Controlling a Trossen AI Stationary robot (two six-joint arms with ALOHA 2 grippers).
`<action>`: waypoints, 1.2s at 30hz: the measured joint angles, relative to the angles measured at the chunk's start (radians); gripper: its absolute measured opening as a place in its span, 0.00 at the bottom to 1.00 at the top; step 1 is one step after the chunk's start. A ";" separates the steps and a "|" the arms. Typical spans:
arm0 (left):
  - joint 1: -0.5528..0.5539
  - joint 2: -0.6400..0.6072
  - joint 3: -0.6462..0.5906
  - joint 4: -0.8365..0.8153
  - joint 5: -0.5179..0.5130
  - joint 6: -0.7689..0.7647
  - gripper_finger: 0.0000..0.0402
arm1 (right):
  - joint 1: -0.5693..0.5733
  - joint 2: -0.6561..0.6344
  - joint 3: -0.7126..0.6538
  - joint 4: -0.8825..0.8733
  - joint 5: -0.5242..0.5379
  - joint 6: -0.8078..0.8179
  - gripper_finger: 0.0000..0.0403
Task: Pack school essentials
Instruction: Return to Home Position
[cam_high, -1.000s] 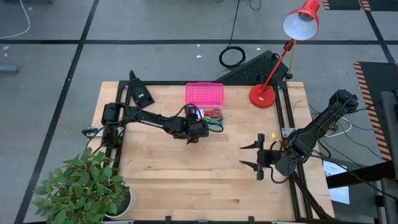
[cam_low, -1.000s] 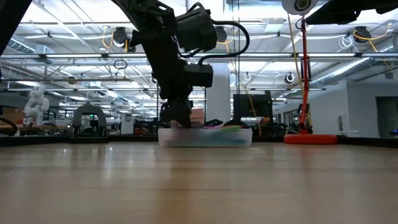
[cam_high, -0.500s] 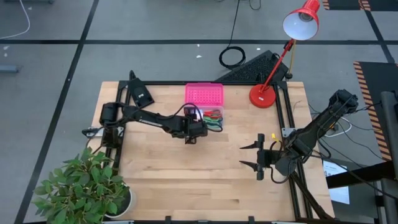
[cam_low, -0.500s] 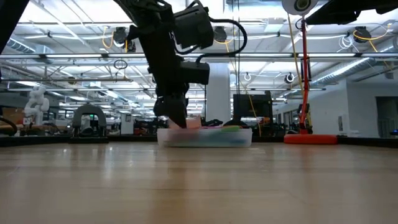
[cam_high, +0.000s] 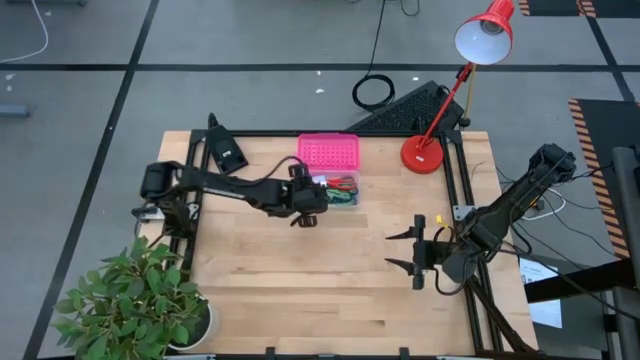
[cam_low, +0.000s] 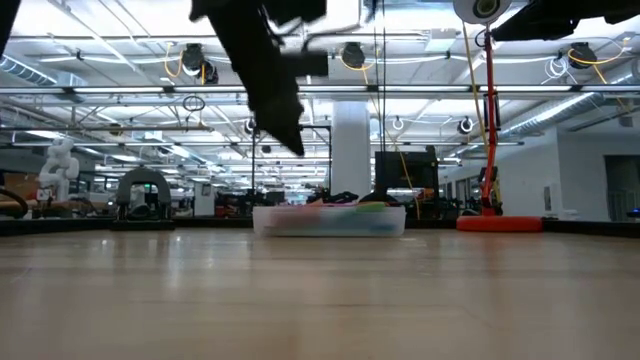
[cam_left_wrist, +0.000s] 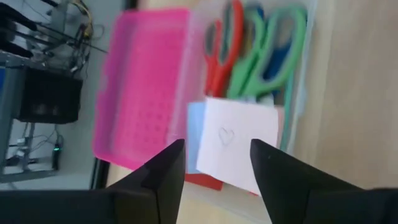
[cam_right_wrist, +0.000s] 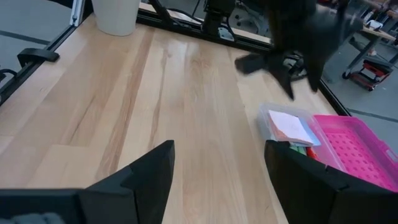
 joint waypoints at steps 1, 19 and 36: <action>-0.001 -0.022 0.000 0.002 0.002 -0.012 0.46 | 0.000 0.000 0.000 0.000 0.000 -0.002 0.60; -0.050 -0.532 -0.405 0.480 0.228 0.027 0.22 | -0.124 -0.145 0.000 0.110 -0.104 -0.344 0.14; -0.045 -0.750 -0.649 0.622 0.255 0.018 0.20 | -0.456 -0.214 -0.084 0.251 -0.503 -0.489 0.00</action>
